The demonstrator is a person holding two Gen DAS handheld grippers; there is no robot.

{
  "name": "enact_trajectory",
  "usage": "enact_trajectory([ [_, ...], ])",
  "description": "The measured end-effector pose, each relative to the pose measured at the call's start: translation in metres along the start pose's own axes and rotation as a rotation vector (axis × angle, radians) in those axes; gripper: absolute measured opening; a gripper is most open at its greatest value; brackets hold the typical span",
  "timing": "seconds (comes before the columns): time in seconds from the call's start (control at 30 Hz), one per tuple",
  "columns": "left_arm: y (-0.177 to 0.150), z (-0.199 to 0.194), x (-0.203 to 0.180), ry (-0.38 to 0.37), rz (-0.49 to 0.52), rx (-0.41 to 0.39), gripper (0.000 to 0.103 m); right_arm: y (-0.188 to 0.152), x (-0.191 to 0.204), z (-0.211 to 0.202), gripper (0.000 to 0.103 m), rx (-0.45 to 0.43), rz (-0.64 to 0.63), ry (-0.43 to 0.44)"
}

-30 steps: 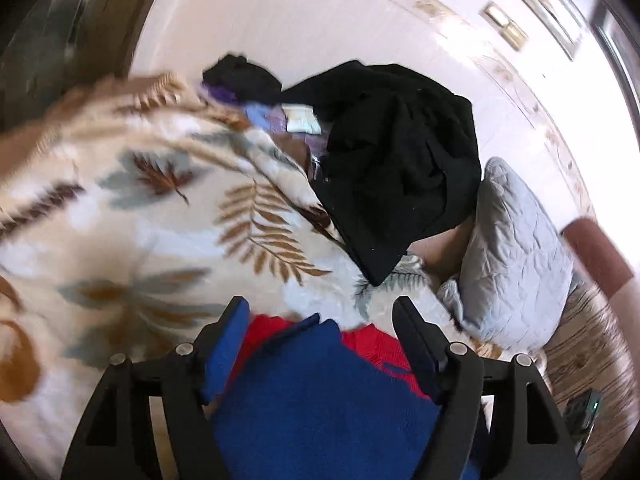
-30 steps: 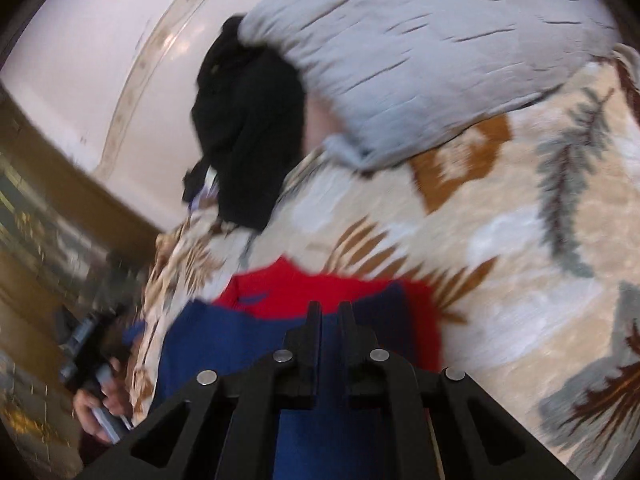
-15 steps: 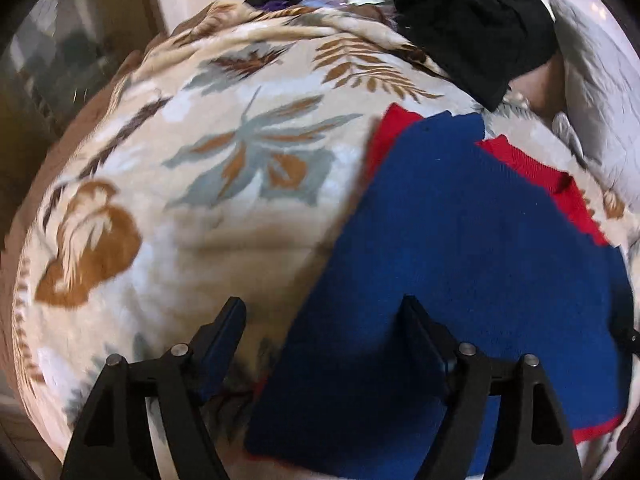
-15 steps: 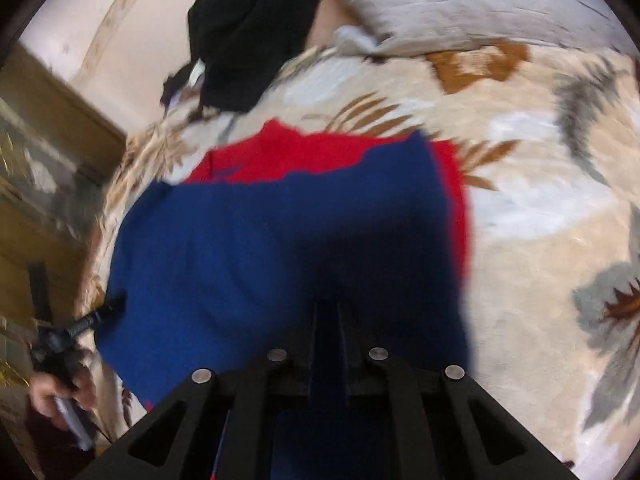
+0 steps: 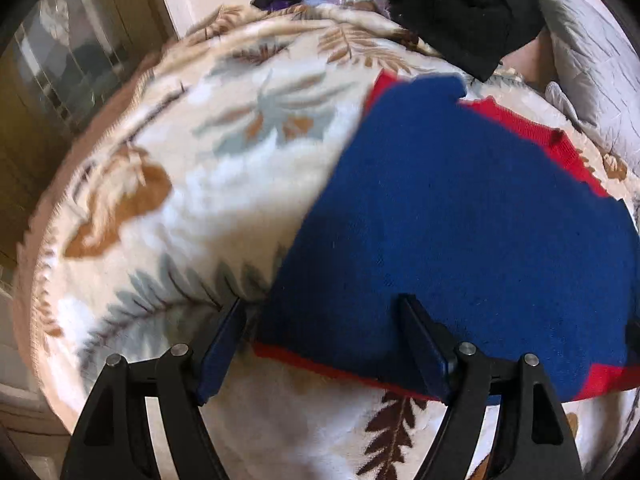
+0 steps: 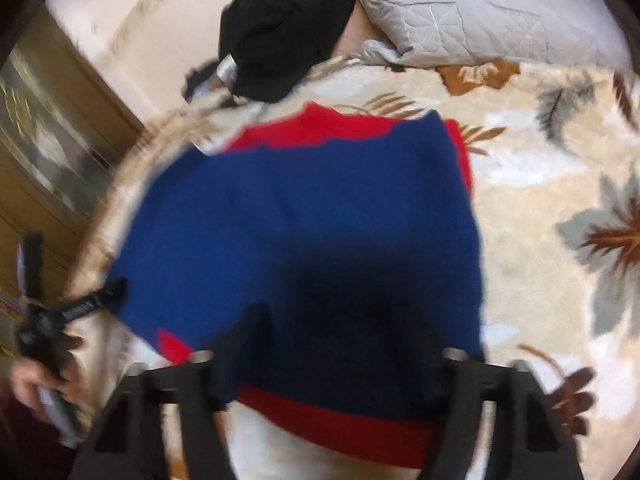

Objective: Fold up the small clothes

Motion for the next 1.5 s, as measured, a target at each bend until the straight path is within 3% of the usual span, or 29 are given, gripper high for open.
enact_trajectory([
  [0.07, 0.0, -0.009, 0.0, -0.013, 0.005, -0.013, 0.08, -0.001, -0.007, -0.009, 0.057, 0.01, 0.043, 0.023],
  [0.17, -0.001, -0.026, 0.002, -0.015, -0.01, -0.062, 0.079, 0.0, -0.028, -0.036, 0.057, -0.017, 0.202, 0.138],
  [0.3, 0.005, -0.054, -0.02, -0.156, -0.006, -0.156, 0.079, -0.007, -0.045, -0.059, 0.064, -0.011, 0.399, 0.326],
  [0.37, 0.009, -0.063, -0.033, -0.24, -0.018, -0.188, 0.079, -0.012, -0.043, -0.062, 0.069, -0.001, 0.463, 0.381],
  [0.5, 0.008, -0.055, -0.059, -0.3, 0.013, -0.175, 0.079, -0.025, -0.034, -0.061, 0.07, 0.032, 0.524, 0.462],
  [0.6, 0.002, -0.036, -0.075, -0.269, 0.068, -0.119, 0.079, -0.023, -0.023, -0.063, 0.07, -0.006, 0.503, 0.443],
  [0.73, -0.012, 0.003, -0.081, -0.165, 0.141, 0.001, 0.08, -0.016, -0.035, -0.051, 0.07, -0.082, 0.499, 0.295],
  [0.83, -0.014, 0.001, -0.085, -0.118, 0.208, -0.043, 0.083, -0.025, -0.044, -0.017, 0.066, 0.015, 0.531, 0.217],
  [0.93, -0.016, 0.002, -0.083, -0.147, 0.196, -0.046, 0.085, -0.023, -0.041, -0.023, 0.064, -0.005, 0.489, 0.205],
  [1.03, -0.019, 0.003, -0.084, -0.165, 0.219, -0.048, 0.091, -0.021, -0.037, -0.04, 0.067, -0.031, 0.51, 0.294],
  [1.23, -0.024, -0.009, -0.085, -0.147, 0.262, -0.009, 0.092, -0.03, -0.025, -0.071, 0.067, -0.025, 0.54, 0.416],
  [1.4, -0.009, -0.04, -0.068, -0.095, 0.225, -0.143, 0.092, -0.05, -0.013, -0.073, 0.069, 0.032, 0.571, 0.452],
  [1.5, -0.006, -0.04, -0.056, -0.043, 0.203, -0.149, 0.092, -0.056, -0.013, -0.057, 0.069, 0.07, 0.611, 0.425],
])
Point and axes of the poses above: each gripper's, at about its wrist camera, not at the fingertips, and z roughly the way its jaws point, x to its left, y to its top, the point moved 9 cm from there along z, roughly the way its jaws point, and after that the axes turned 10 degrees about -y, right-handed, at the moved point
